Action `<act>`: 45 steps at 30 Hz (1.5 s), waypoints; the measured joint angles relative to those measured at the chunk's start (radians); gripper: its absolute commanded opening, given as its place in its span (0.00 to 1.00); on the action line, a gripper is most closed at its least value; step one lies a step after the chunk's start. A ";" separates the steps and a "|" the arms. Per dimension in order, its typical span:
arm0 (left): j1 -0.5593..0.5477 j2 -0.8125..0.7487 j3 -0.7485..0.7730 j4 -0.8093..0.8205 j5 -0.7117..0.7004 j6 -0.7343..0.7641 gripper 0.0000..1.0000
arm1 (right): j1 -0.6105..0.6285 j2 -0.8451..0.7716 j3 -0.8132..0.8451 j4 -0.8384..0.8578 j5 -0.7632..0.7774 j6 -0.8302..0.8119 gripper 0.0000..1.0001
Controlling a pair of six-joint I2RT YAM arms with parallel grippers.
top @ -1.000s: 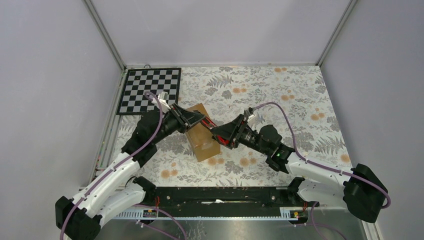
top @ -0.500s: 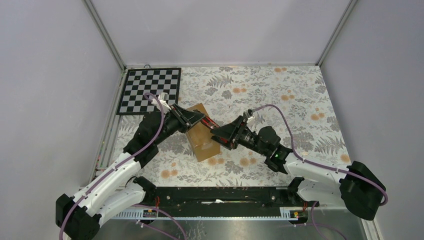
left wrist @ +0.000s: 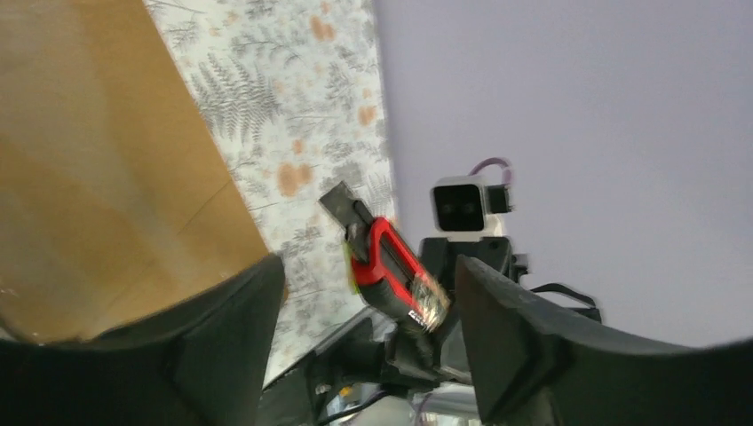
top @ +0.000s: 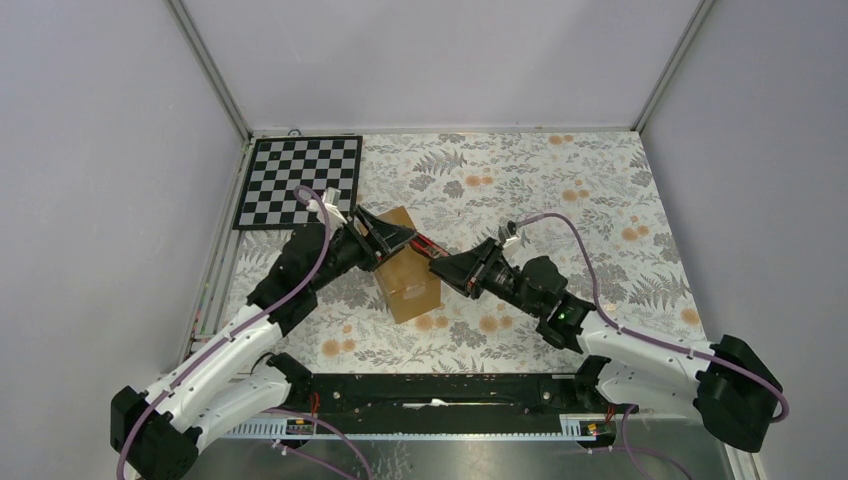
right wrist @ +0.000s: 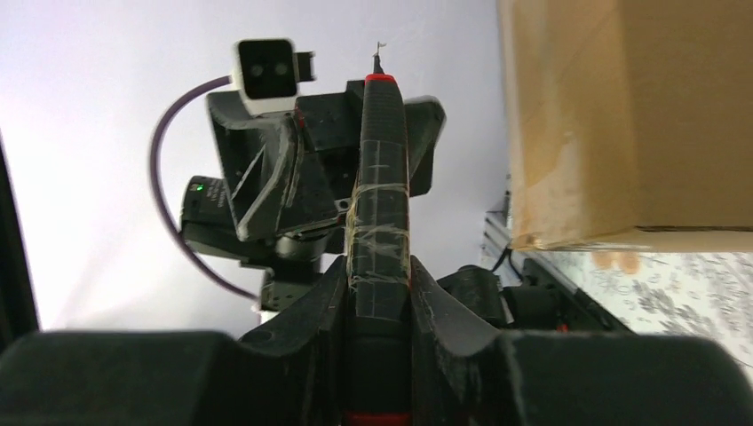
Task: Unpack the express box
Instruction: Adjust the knife, then cut the express box at the center of the board.
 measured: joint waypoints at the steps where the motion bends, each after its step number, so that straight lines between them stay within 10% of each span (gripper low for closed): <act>1: 0.000 0.000 0.009 -0.039 -0.002 0.010 0.82 | 0.000 -0.014 -0.003 -0.032 0.014 -0.007 0.00; 11: 0.006 -0.103 0.178 -0.493 -0.061 0.181 0.87 | 0.000 -0.438 -0.090 -0.442 0.078 -0.049 0.00; 16: 0.009 -0.132 0.187 -0.622 -0.043 0.208 0.74 | 0.000 -0.613 -0.135 -0.585 0.062 -0.050 0.00; 34: 0.010 -0.242 -0.086 -0.679 0.055 0.155 0.22 | 0.000 -0.613 -0.257 -0.658 -0.058 -0.062 0.00; 45: 0.009 -0.203 -0.164 -0.574 0.041 0.113 0.18 | 0.000 -0.548 -0.256 -0.568 -0.083 -0.056 0.00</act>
